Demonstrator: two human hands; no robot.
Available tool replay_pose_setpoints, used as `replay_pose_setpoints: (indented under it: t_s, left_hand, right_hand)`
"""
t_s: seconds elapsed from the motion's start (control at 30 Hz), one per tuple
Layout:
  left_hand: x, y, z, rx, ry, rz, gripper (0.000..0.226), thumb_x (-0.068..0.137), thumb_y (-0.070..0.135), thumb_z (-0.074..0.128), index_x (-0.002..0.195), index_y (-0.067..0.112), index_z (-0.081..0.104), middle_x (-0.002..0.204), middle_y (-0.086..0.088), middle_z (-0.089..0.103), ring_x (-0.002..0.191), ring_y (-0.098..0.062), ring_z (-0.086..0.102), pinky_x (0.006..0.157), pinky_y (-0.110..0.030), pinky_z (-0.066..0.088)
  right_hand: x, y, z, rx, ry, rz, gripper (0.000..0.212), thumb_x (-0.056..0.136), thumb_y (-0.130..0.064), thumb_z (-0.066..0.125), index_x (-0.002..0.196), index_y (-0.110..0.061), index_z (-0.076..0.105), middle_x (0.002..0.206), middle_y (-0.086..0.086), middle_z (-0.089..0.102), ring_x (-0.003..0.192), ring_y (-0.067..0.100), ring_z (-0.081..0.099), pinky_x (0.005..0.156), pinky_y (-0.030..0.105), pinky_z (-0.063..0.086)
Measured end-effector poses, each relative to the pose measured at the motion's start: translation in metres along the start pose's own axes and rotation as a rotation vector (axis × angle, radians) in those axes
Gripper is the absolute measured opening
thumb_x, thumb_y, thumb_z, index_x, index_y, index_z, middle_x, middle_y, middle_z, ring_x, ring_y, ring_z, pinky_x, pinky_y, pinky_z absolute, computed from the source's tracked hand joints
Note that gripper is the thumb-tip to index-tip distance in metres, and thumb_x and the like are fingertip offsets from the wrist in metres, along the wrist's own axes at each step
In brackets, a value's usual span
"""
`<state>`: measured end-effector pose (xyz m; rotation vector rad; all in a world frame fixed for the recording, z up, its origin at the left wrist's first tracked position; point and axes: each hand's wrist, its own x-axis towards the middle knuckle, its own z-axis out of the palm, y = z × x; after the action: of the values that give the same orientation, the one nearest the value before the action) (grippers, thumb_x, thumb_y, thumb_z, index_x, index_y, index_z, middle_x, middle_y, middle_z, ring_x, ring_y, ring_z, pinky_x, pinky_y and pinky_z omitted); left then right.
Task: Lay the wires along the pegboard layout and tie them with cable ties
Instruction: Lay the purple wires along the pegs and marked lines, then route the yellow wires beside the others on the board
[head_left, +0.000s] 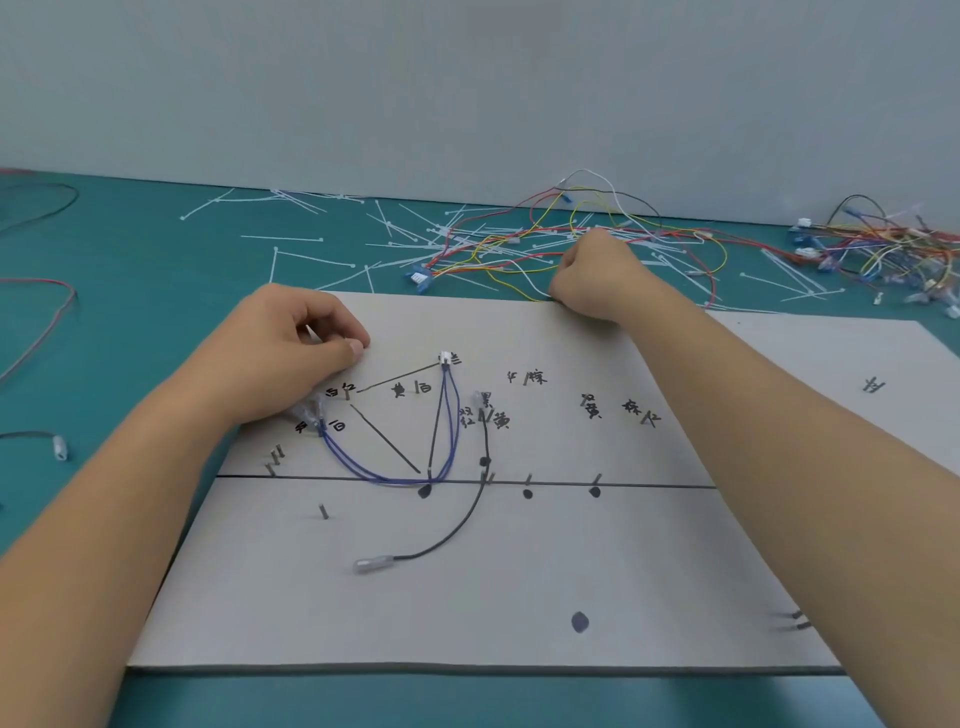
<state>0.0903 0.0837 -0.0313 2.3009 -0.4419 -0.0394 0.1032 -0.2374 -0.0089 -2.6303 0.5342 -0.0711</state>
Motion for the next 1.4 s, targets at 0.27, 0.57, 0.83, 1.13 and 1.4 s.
replay_pose_setpoints:
  t_s: [0.27,0.57,0.83,1.13,1.4]
  left_hand:
    - [0.001,0.000,0.000,-0.015,-0.003,-0.010,0.013,0.091,0.021,0.076,0.084,0.032,0.079,0.060,0.022,0.060,0.050,-0.002,0.046,0.062,-0.024,0.036]
    - [0.001,0.000,-0.001,0.000,0.000,-0.005,0.012,0.092,0.021,0.076,0.084,0.029,0.079,0.062,0.023,0.061,0.050,-0.001,0.047,0.061,-0.023,0.036]
    - [0.000,0.001,0.000,0.006,-0.001,-0.002,0.012,0.092,0.022,0.075,0.085,0.031,0.079,0.065,0.023,0.062,0.051,-0.001,0.048,0.062,-0.024,0.038]
    - [-0.002,0.007,-0.001,0.027,-0.003,0.004,0.010,0.092,0.023,0.075,0.085,0.031,0.079,0.076,0.009,0.066,0.054,-0.001,0.049,0.063,-0.025,0.039]
    - [-0.002,0.008,-0.001,0.020,-0.002,0.010,0.011,0.092,0.021,0.075,0.085,0.029,0.079,0.073,0.010,0.064,0.053,0.000,0.048,0.062,-0.024,0.038]
  right_hand:
    - [0.001,0.007,-0.017,0.081,-0.162,0.015,0.043,0.079,-0.009,0.071,0.119,0.006,0.068,0.125,0.025,0.066,0.099,0.026,0.067,0.095,0.045,0.054]
    - [0.001,-0.005,-0.020,0.132,0.083,-0.081,0.027,0.096,-0.013,0.046,0.110,0.002,0.064,0.105,0.020,0.074,0.100,0.039,0.067,0.088,0.046,0.057]
    - [-0.005,0.003,-0.045,0.661,0.118,0.072,0.013,0.098,-0.017,0.057,0.097,-0.014,0.069,0.055,-0.002,0.060,0.041,0.013,0.059,0.050,0.023,0.044]
    - [-0.026,0.016,-0.047,0.982,0.169,0.319,0.037,0.084,-0.008,0.055,0.117,-0.008,0.072,0.055,-0.005,0.051,0.068,0.019,0.065,0.062,0.020,0.048]
    - [-0.033,0.015,-0.052,1.419,0.271,0.329,0.033,0.095,0.002,0.047,0.126,0.001,0.060,0.062,0.005,0.039,0.077,0.030,0.072,0.055,0.033,0.060]
